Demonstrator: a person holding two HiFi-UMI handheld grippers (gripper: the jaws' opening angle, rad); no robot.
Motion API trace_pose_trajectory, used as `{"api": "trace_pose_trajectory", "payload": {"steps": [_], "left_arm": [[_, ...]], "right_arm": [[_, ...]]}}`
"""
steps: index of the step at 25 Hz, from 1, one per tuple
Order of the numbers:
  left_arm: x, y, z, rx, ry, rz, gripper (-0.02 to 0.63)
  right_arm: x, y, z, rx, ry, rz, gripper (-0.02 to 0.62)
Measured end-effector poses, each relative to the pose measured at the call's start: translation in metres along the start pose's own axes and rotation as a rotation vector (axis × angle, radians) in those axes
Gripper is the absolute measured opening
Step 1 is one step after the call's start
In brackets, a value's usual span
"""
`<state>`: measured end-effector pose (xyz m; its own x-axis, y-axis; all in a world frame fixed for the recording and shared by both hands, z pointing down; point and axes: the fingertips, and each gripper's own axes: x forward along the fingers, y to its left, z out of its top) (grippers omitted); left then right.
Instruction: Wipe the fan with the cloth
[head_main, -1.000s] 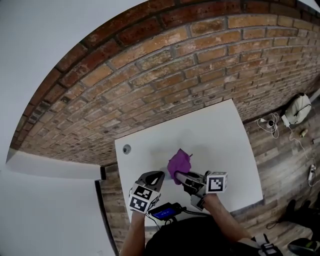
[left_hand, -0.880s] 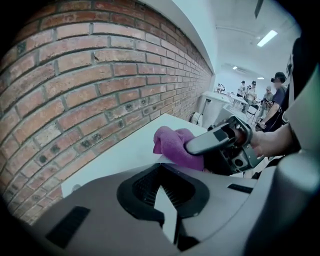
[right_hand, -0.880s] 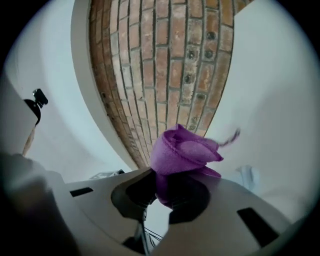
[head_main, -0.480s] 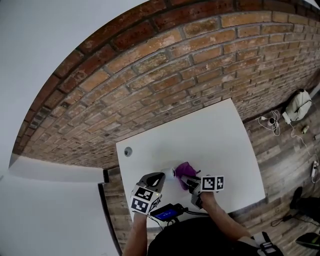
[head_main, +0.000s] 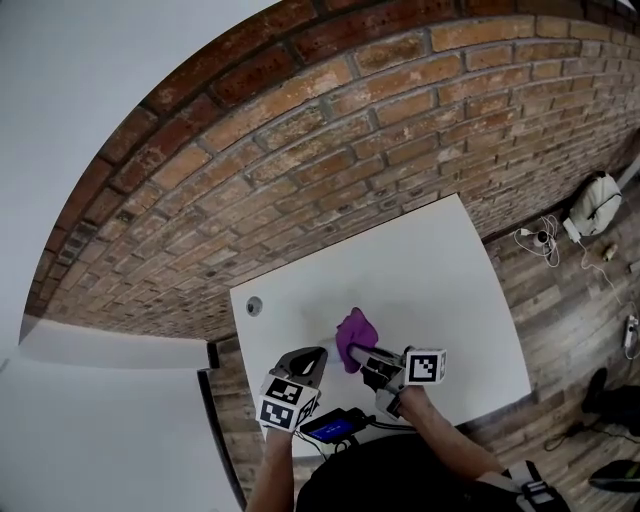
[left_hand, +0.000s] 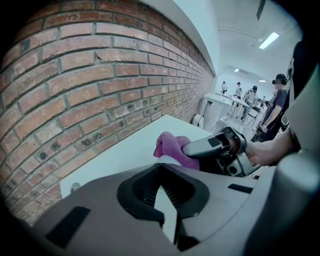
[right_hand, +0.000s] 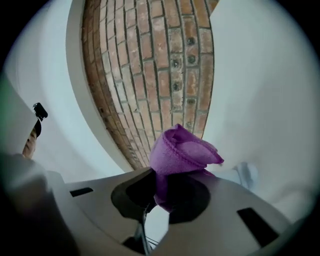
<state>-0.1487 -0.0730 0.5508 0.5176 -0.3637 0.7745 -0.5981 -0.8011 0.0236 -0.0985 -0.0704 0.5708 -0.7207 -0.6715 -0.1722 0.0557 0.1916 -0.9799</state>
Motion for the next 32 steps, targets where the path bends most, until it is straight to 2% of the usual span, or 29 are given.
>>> {"api": "trace_pose_trajectory", "payload": {"steps": [2, 4, 7, 8, 9, 10, 13, 15, 17, 19, 22, 24, 26, 28, 30, 32], "left_arm": [[0.000, 0.000, 0.000, -0.003, -0.004, 0.001, 0.006], [0.000, 0.001, 0.001, -0.003, -0.007, 0.005, 0.006], [0.000, 0.002, 0.002, -0.004, -0.010, 0.005, 0.006], [0.000, 0.002, 0.002, -0.008, -0.010, 0.005, 0.006], [-0.001, 0.002, 0.002, -0.011, -0.010, 0.005, 0.006], [-0.001, 0.002, 0.001, -0.016, -0.012, 0.004, 0.006], [-0.001, 0.003, 0.001, -0.028, -0.023, 0.001, 0.006], [-0.001, 0.003, 0.002, -0.032, -0.028, 0.000, 0.006], [-0.001, 0.003, 0.002, -0.036, -0.032, 0.001, 0.006], [-0.001, 0.002, 0.001, -0.036, -0.038, 0.004, 0.006], [-0.001, 0.002, 0.001, -0.038, -0.047, 0.009, 0.006], [-0.001, 0.003, 0.002, -0.040, -0.047, 0.012, 0.006], [-0.002, 0.004, 0.002, -0.041, -0.046, 0.013, 0.006], [-0.002, 0.003, 0.001, -0.046, -0.046, 0.013, 0.006], [-0.002, 0.003, 0.001, -0.055, -0.049, 0.010, 0.006], [-0.002, 0.003, 0.001, -0.062, -0.055, 0.008, 0.006]], "right_arm": [[-0.005, -0.025, -0.001, 0.035, -0.035, -0.080, 0.048], [-0.006, -0.050, -0.008, 0.037, -0.022, -0.161, 0.048], [-0.009, -0.089, -0.025, -0.055, 0.114, -0.352, 0.048], [-0.013, -0.098, -0.028, -0.070, 0.140, -0.404, 0.048], [-0.017, -0.102, -0.027, -0.052, 0.132, -0.421, 0.048], [-0.022, -0.100, -0.021, -0.009, 0.098, -0.404, 0.048], [-0.031, -0.077, -0.004, 0.130, 0.000, -0.268, 0.048], [-0.030, -0.062, -0.010, 0.181, 0.030, -0.179, 0.048], [-0.021, -0.052, -0.024, 0.183, 0.113, -0.126, 0.048], [-0.010, -0.054, -0.036, 0.132, 0.180, -0.128, 0.048], [-0.001, -0.071, -0.034, 0.021, 0.192, -0.196, 0.048], [-0.001, -0.090, -0.030, -0.106, 0.234, -0.317, 0.048], [-0.005, -0.113, -0.032, -0.262, 0.333, -0.487, 0.048], [-0.012, -0.127, -0.029, -0.357, 0.385, -0.609, 0.048], [-0.020, -0.126, -0.017, -0.361, 0.340, -0.653, 0.048], [-0.027, -0.117, -0.006, -0.262, 0.237, -0.609, 0.048]]}}
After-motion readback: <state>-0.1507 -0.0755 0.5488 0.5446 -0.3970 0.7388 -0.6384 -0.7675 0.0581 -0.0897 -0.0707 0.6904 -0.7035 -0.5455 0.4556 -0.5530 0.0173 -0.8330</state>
